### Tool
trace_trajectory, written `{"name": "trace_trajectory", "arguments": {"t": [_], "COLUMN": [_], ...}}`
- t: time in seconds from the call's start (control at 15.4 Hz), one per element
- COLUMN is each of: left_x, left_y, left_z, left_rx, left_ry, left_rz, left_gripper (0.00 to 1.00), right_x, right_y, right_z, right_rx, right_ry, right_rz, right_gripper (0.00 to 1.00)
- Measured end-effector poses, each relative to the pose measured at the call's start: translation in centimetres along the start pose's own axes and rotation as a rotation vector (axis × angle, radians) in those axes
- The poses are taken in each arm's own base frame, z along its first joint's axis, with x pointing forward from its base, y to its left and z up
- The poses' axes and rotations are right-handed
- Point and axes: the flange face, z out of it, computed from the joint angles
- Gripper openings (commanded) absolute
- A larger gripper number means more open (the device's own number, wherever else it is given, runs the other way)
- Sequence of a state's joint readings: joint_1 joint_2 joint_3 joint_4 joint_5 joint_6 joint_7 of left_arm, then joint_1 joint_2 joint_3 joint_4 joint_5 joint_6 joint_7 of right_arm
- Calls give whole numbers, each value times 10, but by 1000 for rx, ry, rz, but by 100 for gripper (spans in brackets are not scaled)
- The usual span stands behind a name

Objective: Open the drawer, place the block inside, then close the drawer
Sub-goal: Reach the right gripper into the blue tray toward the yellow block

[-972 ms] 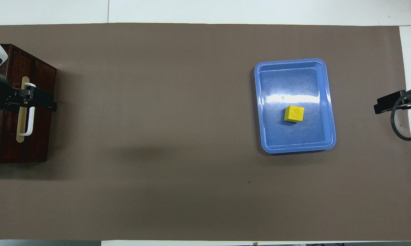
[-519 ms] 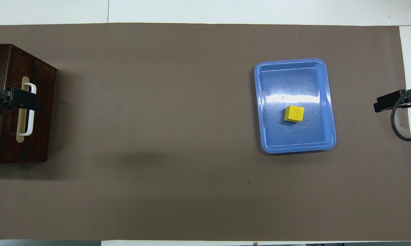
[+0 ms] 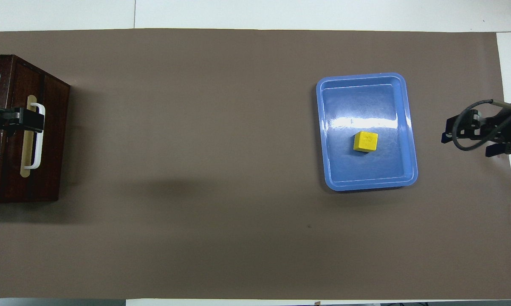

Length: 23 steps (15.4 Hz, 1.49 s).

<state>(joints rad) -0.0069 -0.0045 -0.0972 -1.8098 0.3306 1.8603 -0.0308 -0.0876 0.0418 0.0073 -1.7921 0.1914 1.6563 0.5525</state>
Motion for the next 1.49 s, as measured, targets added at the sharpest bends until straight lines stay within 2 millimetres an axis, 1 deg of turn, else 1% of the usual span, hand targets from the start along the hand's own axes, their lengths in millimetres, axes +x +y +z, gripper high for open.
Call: {"name": "trace_trajectory", "arguments": {"t": [0.19, 0.32, 0.39, 0.52, 0.71, 0.78, 0.91, 1.04, 1.3, 1.49], "left_x": [4, 12, 15, 18, 14, 12, 9, 8, 5, 8], "left_y": [15, 26, 29, 32, 29, 27, 25, 28, 31, 37], "left_z": [59, 88, 98, 110, 128, 133, 140, 143, 156, 159], "left_rx": [72, 92, 96, 96, 114, 114, 113, 108, 103, 98], "left_ry": [-5, -10, -11, -1, 20, 21, 23, 33, 35, 50], "left_rz": [47, 39, 42, 50, 71, 72, 73, 80, 87, 58], "left_gripper": [100, 100, 100, 100, 100, 100, 100, 100, 100, 100], "right_x": [27, 41, 46, 56, 74, 80, 89, 93, 95, 90], "right_y": [3, 1, -2, -3, 0, 1, 2, 4, 1, -5], "right_z": [49, 77, 89, 115, 157, 168, 182, 191, 193, 203], "right_rx": [94, 156, 185, 203, 210, 216, 237, 235, 265, 272], "right_ry": [-75, -121, -148, -210, -298, -319, -362, -381, -381, -399], "right_rz": [287, 466, 543, 655, 748, 771, 821, 848, 872, 894], "right_gripper": [100, 100, 100, 100, 100, 100, 100, 100, 100, 100]}}
